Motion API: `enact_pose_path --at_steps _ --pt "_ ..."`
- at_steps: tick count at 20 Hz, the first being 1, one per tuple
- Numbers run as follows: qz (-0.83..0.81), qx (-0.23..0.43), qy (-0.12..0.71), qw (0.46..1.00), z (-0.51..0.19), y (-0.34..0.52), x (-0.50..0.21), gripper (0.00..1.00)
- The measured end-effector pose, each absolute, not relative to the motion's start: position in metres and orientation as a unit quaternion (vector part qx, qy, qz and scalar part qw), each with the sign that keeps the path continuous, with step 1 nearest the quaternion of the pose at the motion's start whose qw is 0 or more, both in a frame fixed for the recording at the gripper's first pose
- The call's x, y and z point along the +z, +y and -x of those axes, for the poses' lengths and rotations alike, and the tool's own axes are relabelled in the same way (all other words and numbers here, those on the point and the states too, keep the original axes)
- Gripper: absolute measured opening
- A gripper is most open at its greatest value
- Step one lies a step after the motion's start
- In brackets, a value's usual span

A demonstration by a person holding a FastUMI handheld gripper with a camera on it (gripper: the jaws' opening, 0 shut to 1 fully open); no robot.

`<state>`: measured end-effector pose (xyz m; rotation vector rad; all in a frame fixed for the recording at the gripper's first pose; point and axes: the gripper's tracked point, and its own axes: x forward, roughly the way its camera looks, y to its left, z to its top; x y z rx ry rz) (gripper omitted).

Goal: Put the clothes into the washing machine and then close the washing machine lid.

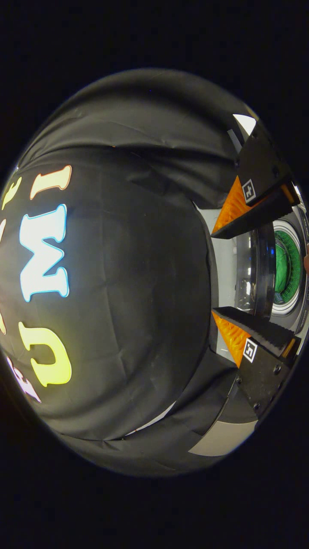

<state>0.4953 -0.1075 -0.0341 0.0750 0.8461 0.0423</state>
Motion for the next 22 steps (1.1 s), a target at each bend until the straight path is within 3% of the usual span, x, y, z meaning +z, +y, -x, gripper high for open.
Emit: enact_pose_path --at_steps 10,22 --pt "-0.034 0.024 0.436 0.899 -0.4935 -0.1104 -0.0475 0.99" --pt "-0.032 0.034 0.385 0.922 -0.4959 -0.1085 -0.0427 0.99"
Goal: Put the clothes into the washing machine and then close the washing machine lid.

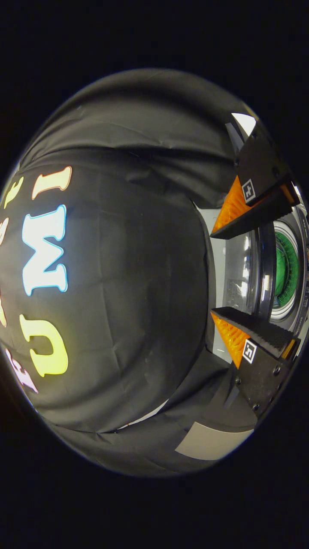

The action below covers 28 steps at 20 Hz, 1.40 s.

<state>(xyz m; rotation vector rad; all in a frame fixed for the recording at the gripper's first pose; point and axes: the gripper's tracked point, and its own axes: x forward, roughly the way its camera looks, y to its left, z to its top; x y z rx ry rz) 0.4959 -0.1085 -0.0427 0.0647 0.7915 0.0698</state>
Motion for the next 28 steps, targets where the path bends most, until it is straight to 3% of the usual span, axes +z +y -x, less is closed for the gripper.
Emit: enact_pose_path --at_steps 14,28 --pt "-0.031 0.041 0.337 0.94 -0.496 -0.107 -0.044 0.99" --pt "-0.024 0.034 0.198 0.979 -0.509 -0.108 -0.036 0.98"
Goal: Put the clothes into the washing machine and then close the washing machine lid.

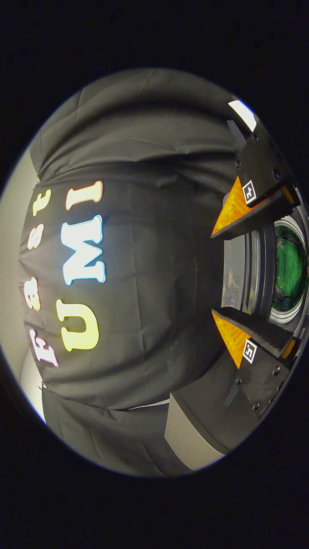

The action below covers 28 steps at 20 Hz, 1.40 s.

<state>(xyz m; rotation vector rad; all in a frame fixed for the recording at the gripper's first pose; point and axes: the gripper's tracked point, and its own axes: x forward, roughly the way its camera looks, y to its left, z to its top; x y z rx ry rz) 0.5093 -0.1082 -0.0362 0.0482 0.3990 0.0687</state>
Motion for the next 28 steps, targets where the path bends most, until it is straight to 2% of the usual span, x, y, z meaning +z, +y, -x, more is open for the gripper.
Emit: enact_pose_path --at_steps 3,5,13,16,20,28 --pt "-0.019 0.037 0.196 0.98 -0.503 -0.108 -0.044 0.97" --pt "-0.02 0.046 0.231 0.972 -0.49 -0.107 -0.055 0.97" --pt "-0.033 0.025 0.26 0.965 -0.459 -0.108 -0.068 0.98" --pt "-0.043 0.013 0.234 0.971 -0.455 -0.105 -0.06 0.98" --pt "0.006 0.017 0.159 0.987 -0.468 -0.111 -0.043 0.98" --pt "-0.006 -0.023 0.146 0.989 -0.421 -0.105 -0.039 0.99"
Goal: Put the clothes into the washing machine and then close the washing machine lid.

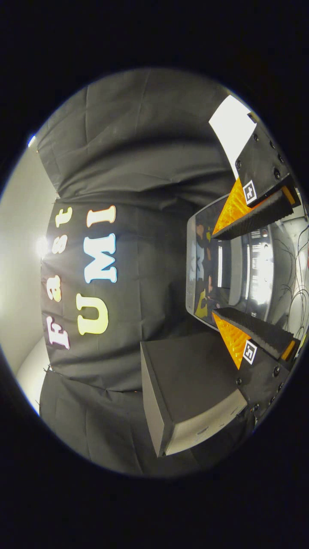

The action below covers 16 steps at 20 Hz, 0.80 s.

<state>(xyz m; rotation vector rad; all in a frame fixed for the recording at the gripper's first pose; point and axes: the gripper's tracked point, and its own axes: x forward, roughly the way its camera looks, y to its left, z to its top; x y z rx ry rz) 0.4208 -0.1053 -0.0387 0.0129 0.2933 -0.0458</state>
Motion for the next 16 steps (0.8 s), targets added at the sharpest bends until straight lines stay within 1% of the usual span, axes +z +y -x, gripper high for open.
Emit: enact_pose_path --at_steps 5,8,16 --pt "0.011 -0.053 0.126 0.99 -0.401 -0.11 -0.031 0.98" --pt "0.017 -0.033 0.129 0.991 -0.391 -0.102 -0.03 0.99" --pt "0.059 0.037 0.093 0.993 -0.381 -0.097 -0.02 0.99"
